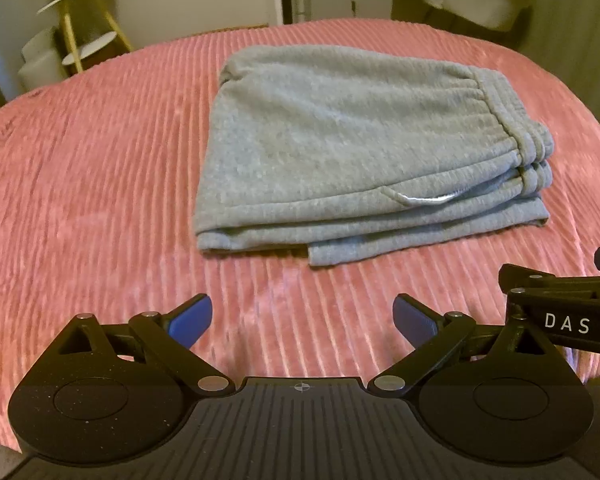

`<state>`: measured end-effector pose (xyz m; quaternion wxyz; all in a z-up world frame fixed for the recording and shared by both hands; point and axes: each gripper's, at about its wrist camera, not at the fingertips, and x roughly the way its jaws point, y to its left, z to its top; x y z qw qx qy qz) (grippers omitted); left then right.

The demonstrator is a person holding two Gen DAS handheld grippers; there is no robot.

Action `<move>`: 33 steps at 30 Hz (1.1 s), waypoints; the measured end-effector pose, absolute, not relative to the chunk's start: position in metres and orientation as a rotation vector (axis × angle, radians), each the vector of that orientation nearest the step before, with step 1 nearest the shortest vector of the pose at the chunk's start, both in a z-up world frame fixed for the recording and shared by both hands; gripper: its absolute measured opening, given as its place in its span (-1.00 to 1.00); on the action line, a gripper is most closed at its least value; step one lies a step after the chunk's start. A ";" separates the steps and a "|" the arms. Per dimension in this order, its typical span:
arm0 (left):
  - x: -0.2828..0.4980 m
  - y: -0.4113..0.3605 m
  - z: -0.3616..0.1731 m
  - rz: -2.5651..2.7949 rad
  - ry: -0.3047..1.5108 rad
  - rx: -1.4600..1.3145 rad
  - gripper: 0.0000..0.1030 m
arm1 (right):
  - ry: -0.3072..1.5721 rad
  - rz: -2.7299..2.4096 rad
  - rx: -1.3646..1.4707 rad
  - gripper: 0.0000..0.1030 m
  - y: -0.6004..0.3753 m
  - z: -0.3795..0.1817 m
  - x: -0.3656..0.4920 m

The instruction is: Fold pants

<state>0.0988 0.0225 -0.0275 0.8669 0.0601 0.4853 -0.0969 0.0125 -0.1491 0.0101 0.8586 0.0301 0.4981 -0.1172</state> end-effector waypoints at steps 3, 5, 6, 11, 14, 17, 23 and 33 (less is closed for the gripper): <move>0.100 0.021 -0.028 -0.205 1.021 0.126 0.94 | 1.045 -0.249 0.061 0.93 -0.150 0.010 0.013; 0.101 0.021 -0.029 -0.206 1.023 0.126 0.94 | 1.049 -0.251 0.061 0.93 -0.151 0.009 0.014; 0.101 0.021 -0.029 -0.206 1.026 0.123 0.94 | 1.048 -0.252 0.062 0.93 -0.151 0.009 0.014; 0.102 0.020 -0.029 -0.208 1.026 0.126 0.94 | 1.047 -0.253 0.057 0.93 -0.151 0.008 0.014; 0.102 0.020 -0.029 -0.209 1.030 0.119 0.94 | 1.051 -0.253 0.058 0.93 -0.151 0.007 0.015; 0.104 0.020 -0.029 -0.211 1.035 0.115 0.94 | 1.053 -0.253 0.057 0.93 -0.151 0.007 0.016; 0.105 0.019 -0.029 -0.211 1.037 0.118 0.94 | 1.059 -0.251 0.059 0.93 -0.151 0.006 0.017; 0.107 0.018 -0.030 -0.209 1.036 0.124 0.94 | 1.062 -0.250 0.061 0.93 -0.153 0.004 0.019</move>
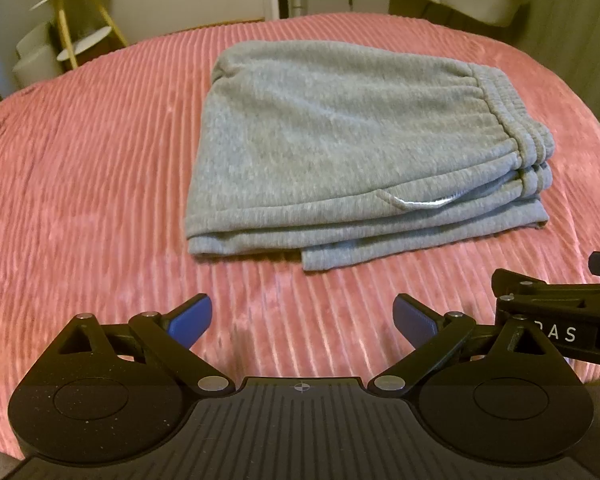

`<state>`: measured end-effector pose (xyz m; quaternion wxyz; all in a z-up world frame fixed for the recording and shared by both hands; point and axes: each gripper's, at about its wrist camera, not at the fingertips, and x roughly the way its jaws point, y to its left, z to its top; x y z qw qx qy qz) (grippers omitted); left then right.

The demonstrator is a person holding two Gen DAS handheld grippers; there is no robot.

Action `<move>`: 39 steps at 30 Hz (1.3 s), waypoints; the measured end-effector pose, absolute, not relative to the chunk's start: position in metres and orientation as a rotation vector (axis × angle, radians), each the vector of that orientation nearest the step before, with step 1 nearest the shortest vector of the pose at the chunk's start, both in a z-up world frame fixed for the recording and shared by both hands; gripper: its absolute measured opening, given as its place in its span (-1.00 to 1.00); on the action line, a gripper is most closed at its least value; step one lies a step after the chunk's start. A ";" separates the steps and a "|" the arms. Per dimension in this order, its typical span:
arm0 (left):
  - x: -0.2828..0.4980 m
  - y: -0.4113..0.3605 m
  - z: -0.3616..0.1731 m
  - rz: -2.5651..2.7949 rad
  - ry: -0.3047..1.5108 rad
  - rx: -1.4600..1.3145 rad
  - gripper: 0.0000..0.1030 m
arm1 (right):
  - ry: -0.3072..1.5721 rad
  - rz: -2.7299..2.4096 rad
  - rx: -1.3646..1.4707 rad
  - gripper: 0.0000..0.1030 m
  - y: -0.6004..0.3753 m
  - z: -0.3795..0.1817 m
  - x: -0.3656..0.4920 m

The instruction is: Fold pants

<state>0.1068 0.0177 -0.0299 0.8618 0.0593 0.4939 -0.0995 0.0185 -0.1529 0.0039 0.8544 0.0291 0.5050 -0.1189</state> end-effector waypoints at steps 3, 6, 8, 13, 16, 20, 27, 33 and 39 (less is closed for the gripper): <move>0.107 0.017 -0.030 -0.209 1.039 0.125 0.94 | 1.065 -0.248 0.063 0.93 -0.154 0.003 0.019; 0.108 0.017 -0.030 -0.211 1.040 0.122 0.94 | 1.065 -0.248 0.061 0.93 -0.154 0.002 0.020; 0.108 0.017 -0.030 -0.210 1.040 0.121 0.94 | 1.064 -0.249 0.062 0.93 -0.154 0.002 0.020; 0.109 0.016 -0.030 -0.210 1.038 0.122 0.94 | 1.063 -0.248 0.066 0.93 -0.155 0.002 0.021; 0.109 0.016 -0.030 -0.211 1.037 0.120 0.94 | 1.063 -0.248 0.070 0.93 -0.156 0.002 0.021; 0.110 0.015 -0.030 -0.210 1.038 0.121 0.94 | 1.063 -0.248 0.071 0.93 -0.157 0.001 0.022; 0.110 0.015 -0.030 -0.211 1.037 0.123 0.94 | 1.065 -0.246 0.076 0.93 -0.159 0.000 0.022; 0.110 0.014 -0.031 -0.209 1.037 0.124 0.94 | 1.065 -0.250 0.074 0.93 -0.158 -0.001 0.023; 0.110 0.013 -0.030 -0.209 1.037 0.126 0.94 | 1.066 -0.251 0.074 0.93 -0.159 -0.001 0.023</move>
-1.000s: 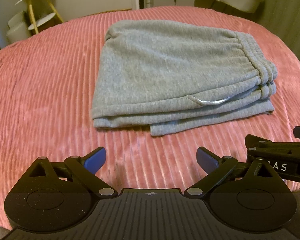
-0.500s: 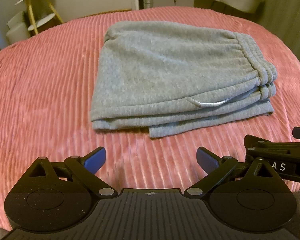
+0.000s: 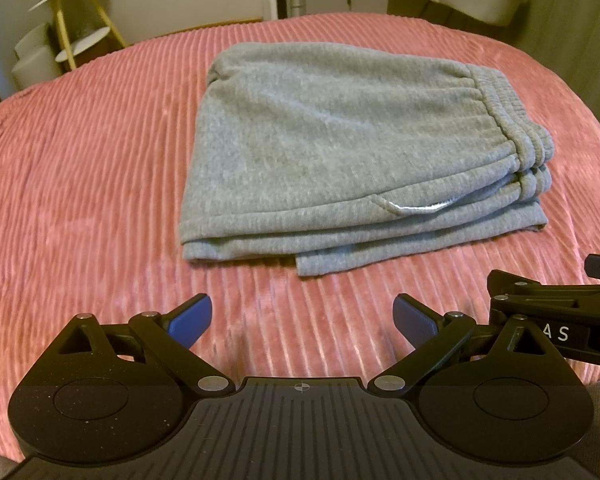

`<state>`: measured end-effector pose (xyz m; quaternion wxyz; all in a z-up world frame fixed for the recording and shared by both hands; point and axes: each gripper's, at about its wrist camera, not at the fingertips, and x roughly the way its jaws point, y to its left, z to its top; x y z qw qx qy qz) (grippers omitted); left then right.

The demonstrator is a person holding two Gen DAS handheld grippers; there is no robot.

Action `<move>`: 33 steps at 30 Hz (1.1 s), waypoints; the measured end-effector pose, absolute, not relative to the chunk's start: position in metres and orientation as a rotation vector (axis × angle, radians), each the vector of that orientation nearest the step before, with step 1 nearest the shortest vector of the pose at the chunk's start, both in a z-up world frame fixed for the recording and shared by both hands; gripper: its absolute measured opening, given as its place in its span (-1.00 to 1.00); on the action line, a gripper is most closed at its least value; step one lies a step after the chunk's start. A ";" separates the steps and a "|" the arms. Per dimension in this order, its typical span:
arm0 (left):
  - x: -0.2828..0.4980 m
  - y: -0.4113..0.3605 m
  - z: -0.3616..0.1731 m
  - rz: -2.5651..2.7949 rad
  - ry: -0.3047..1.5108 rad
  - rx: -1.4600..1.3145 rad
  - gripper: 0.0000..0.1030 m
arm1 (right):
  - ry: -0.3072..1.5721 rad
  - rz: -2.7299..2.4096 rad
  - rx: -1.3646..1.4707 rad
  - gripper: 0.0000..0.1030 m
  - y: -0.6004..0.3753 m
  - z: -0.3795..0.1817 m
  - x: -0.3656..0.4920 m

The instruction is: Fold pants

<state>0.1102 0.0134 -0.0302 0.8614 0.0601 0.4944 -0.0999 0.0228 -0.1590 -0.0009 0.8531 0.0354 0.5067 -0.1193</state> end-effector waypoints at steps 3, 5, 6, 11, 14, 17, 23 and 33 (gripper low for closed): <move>0.109 0.012 -0.029 -0.209 1.036 0.128 0.94 | 1.067 -0.253 0.072 0.93 -0.159 -0.001 0.023; 0.109 0.013 -0.029 -0.210 1.035 0.127 0.94 | 1.065 -0.253 0.073 0.93 -0.159 0.000 0.022; 0.109 0.013 -0.029 -0.209 1.035 0.125 0.94 | 1.065 -0.253 0.074 0.93 -0.159 0.000 0.022; 0.109 0.014 -0.029 -0.211 1.040 0.118 0.94 | 1.062 -0.253 0.072 0.93 -0.158 0.000 0.022; 0.108 0.014 -0.028 -0.207 1.035 0.127 0.95 | 1.062 -0.255 0.069 0.93 -0.158 0.000 0.022; 0.107 0.013 -0.027 -0.202 1.028 0.137 0.95 | 1.062 -0.254 0.066 0.93 -0.157 0.001 0.022; 0.107 0.013 -0.027 -0.202 1.034 0.138 0.95 | 1.062 -0.254 0.067 0.93 -0.158 0.001 0.022; 0.110 0.014 -0.028 -0.206 1.050 0.131 0.95 | 1.064 -0.252 0.067 0.93 -0.159 0.000 0.023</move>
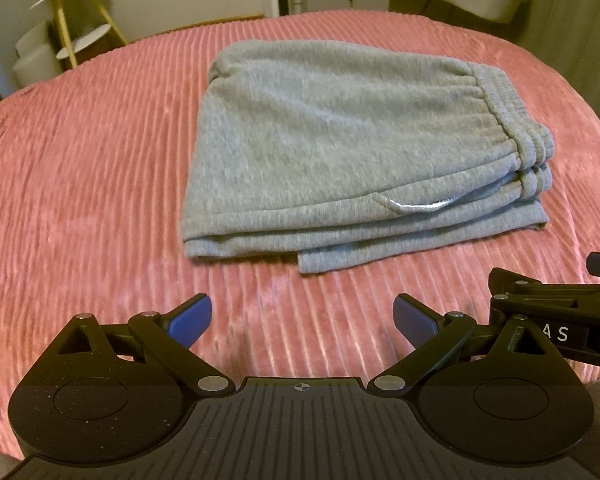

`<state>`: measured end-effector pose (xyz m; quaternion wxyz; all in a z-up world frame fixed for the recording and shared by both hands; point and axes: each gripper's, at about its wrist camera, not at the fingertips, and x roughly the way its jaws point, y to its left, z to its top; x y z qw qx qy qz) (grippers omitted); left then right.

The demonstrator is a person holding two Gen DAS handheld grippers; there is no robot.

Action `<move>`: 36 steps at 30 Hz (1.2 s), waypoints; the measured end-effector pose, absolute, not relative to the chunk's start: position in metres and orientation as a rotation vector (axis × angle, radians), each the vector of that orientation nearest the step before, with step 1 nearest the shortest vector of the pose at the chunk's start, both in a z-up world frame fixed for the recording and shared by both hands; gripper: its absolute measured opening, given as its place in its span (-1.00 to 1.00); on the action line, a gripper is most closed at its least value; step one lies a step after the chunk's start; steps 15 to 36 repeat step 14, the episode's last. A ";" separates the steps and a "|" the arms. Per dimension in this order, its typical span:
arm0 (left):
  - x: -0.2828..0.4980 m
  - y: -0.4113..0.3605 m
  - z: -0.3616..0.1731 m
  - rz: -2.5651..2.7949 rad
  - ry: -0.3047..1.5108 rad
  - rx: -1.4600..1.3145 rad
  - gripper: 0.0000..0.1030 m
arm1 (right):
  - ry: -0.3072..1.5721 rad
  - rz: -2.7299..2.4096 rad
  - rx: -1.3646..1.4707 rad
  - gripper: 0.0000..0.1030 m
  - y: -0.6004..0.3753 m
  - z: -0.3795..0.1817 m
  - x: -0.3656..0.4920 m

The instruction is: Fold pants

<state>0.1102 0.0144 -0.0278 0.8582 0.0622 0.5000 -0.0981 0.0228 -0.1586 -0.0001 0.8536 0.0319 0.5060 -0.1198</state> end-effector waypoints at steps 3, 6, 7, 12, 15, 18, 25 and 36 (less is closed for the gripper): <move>0.111 0.014 -0.028 -0.207 1.052 0.129 0.95 | 1.062 -0.254 0.061 0.93 -0.159 0.000 0.023; 0.112 0.015 -0.028 -0.211 1.056 0.123 0.95 | 1.062 -0.254 0.060 0.93 -0.159 0.000 0.023; 0.112 0.015 -0.028 -0.212 1.058 0.121 0.95 | 1.063 -0.254 0.060 0.93 -0.159 0.000 0.023; 0.111 0.014 -0.027 -0.216 1.055 0.123 0.95 | 1.060 -0.255 0.057 0.93 -0.160 0.001 0.025; 0.111 0.014 -0.026 -0.214 1.056 0.126 0.95 | 1.060 -0.255 0.057 0.93 -0.160 0.001 0.024; 0.111 0.014 -0.026 -0.214 1.056 0.126 0.95 | 1.060 -0.255 0.057 0.93 -0.160 0.001 0.024; 0.111 0.014 -0.026 -0.214 1.056 0.126 0.95 | 1.060 -0.255 0.057 0.93 -0.160 0.001 0.024; 0.111 0.014 -0.026 -0.214 1.056 0.126 0.95 | 1.060 -0.255 0.057 0.93 -0.160 0.001 0.024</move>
